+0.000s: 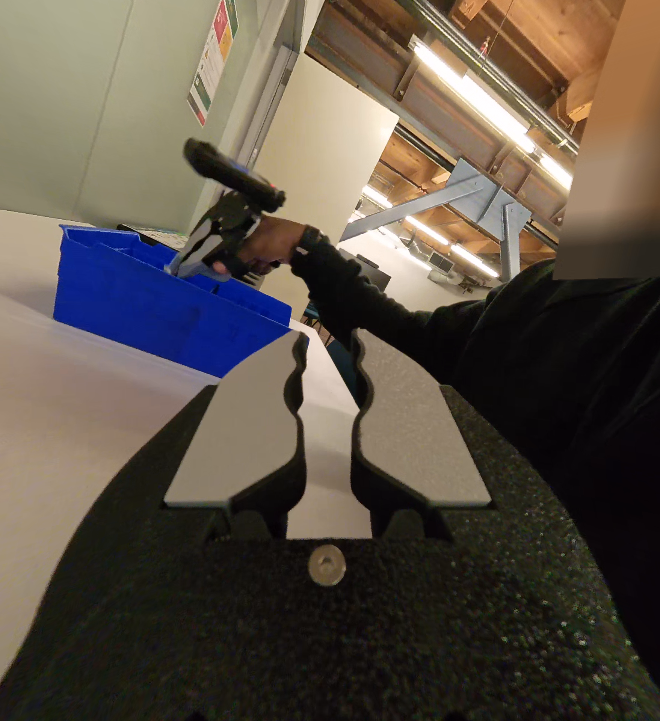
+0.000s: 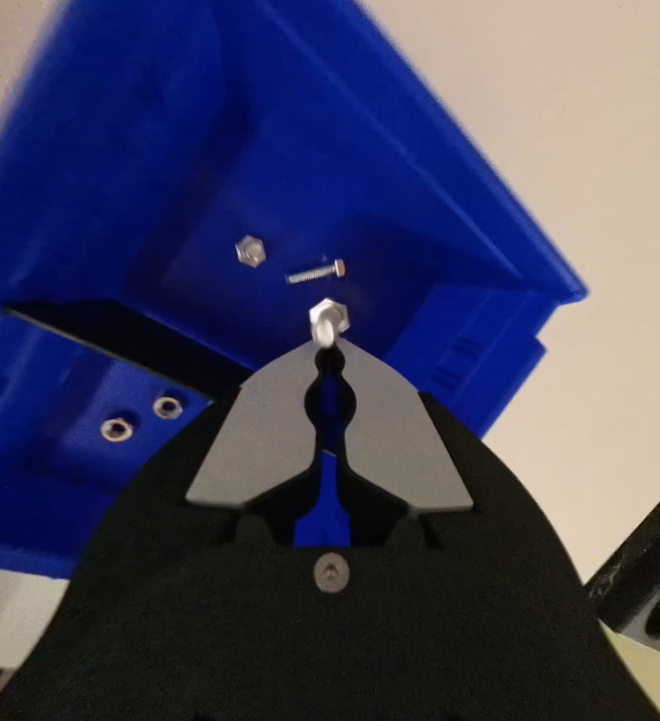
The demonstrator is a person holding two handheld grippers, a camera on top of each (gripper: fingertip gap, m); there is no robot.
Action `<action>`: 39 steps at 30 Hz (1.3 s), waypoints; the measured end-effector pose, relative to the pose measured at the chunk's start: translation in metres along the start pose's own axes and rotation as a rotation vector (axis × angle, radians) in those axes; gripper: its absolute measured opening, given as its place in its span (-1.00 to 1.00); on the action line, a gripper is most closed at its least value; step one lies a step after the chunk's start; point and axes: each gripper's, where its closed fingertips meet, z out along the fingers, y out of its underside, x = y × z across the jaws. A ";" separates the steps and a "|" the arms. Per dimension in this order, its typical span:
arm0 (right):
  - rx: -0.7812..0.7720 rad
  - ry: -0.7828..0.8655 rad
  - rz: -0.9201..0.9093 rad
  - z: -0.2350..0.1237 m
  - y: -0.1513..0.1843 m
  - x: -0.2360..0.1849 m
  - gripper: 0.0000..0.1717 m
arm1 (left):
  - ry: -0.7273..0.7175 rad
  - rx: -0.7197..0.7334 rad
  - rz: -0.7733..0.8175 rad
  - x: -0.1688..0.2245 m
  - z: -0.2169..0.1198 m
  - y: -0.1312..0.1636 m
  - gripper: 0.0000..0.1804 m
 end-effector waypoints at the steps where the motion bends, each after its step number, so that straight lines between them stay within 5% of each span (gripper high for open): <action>1: -0.048 -0.017 -0.013 0.009 0.005 0.003 -0.99 | 0.000 -0.002 0.002 0.000 0.000 0.000 -0.77; 7: -0.145 0.034 -0.046 0.021 0.006 0.015 -0.93 | -0.013 -0.020 0.028 0.001 -0.003 -0.002 -0.78; 12: 0.068 0.240 -0.084 -0.032 -0.023 0.010 -0.79 | -0.142 -0.060 0.180 0.018 -0.025 -0.021 -0.74; 15: 0.337 0.267 -0.230 -0.090 -0.058 -0.045 -0.79 | -0.410 -0.163 0.355 0.027 -0.067 -0.047 -0.69; 19: 0.581 0.237 -0.450 -0.146 -0.086 -0.141 -0.81 | -0.967 -0.394 0.489 0.011 -0.179 -0.096 -0.67; 24: 0.712 0.082 -0.589 -0.154 -0.103 -0.233 -0.81 | -1.267 -0.877 0.236 -0.041 -0.328 -0.093 -0.61; 28: 0.715 0.011 -0.606 -0.137 -0.106 -0.269 -0.81 | -1.282 -1.185 -0.113 -0.056 -0.389 -0.050 -0.70; 39: 0.662 -0.085 -0.540 -0.096 -0.086 -0.288 -0.81 | -1.516 -1.053 -0.293 -0.088 -0.412 -0.037 -0.63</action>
